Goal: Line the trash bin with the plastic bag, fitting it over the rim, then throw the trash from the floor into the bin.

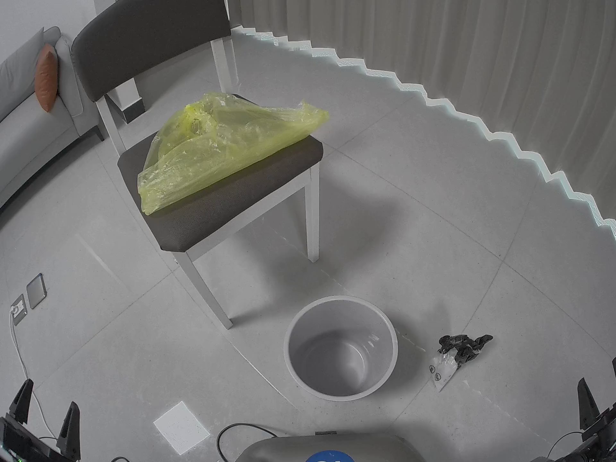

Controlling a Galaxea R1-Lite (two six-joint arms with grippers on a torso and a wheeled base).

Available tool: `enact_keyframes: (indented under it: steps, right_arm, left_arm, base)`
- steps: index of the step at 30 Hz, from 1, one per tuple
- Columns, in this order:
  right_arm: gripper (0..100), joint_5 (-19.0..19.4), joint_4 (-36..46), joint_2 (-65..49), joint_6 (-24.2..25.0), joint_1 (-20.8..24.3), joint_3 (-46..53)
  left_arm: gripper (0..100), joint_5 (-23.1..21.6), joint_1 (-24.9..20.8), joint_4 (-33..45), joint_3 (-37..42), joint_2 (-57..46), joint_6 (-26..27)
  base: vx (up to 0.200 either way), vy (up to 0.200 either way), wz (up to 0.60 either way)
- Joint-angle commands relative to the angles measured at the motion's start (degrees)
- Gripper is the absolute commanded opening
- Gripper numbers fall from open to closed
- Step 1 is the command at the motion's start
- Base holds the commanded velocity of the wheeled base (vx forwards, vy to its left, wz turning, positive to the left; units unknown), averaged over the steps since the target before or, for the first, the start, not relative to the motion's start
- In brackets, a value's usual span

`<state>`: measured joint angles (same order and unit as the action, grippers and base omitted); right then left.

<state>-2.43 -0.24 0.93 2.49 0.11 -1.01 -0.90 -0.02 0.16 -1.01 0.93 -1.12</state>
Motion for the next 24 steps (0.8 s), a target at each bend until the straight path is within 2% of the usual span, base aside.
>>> enact_keyframes:
  steps: [1, 14, 16, 17, 18, 21, 24]
  right_arm:
    - [100, -0.12, -0.02, -0.4, 0.33, -0.02, 1.01]
    - [100, -0.47, -0.02, -0.4, -0.03, -0.02, 1.01]
    - [100, 0.32, -0.11, -0.4, -2.4, -0.02, 1.01]
    - [100, 0.4, -0.2, -0.4, -2.84, -0.02, 1.01]
    - [100, 1.9, -0.37, -0.4, -5.21, -0.02, 1.01]
    - [100, 4.18, -0.64, -0.4, -6.97, -0.02, 1.01]
    - [100, 5.33, -2.48, -0.4, -5.21, 0.07, -0.92]
  left_arm:
    - [100, 0.2, 0.02, 0.02, 0.92, -0.93, -0.37]
    - [100, 0.02, 0.02, -0.6, 1.01, -0.93, 0.15]
    - [100, -1.65, -0.06, -6.49, -1.36, -0.93, -0.28]
    - [100, -2.17, -0.06, -7.01, -2.06, -0.93, -0.37]
    - [100, -4.81, -0.24, -9.21, -5.23, -0.22, -1.34]
    - [100, -6.39, -0.42, -7.37, -8.39, 0.83, -2.22]
    - [100, -6.83, -0.5, -4.9, -9.54, 1.97, -2.13]
  base:
    - [0.0, 0.0, 0.0]
    - [0.0, 0.0, 0.0]
    - [0.0, 0.0, 0.0]
    - [0.0, 0.0, 0.0]
    - [0.0, 0.0, 0.0]
    - [0.0, 0.0, 0.0]
    - [0.0, 0.0, 0.0]
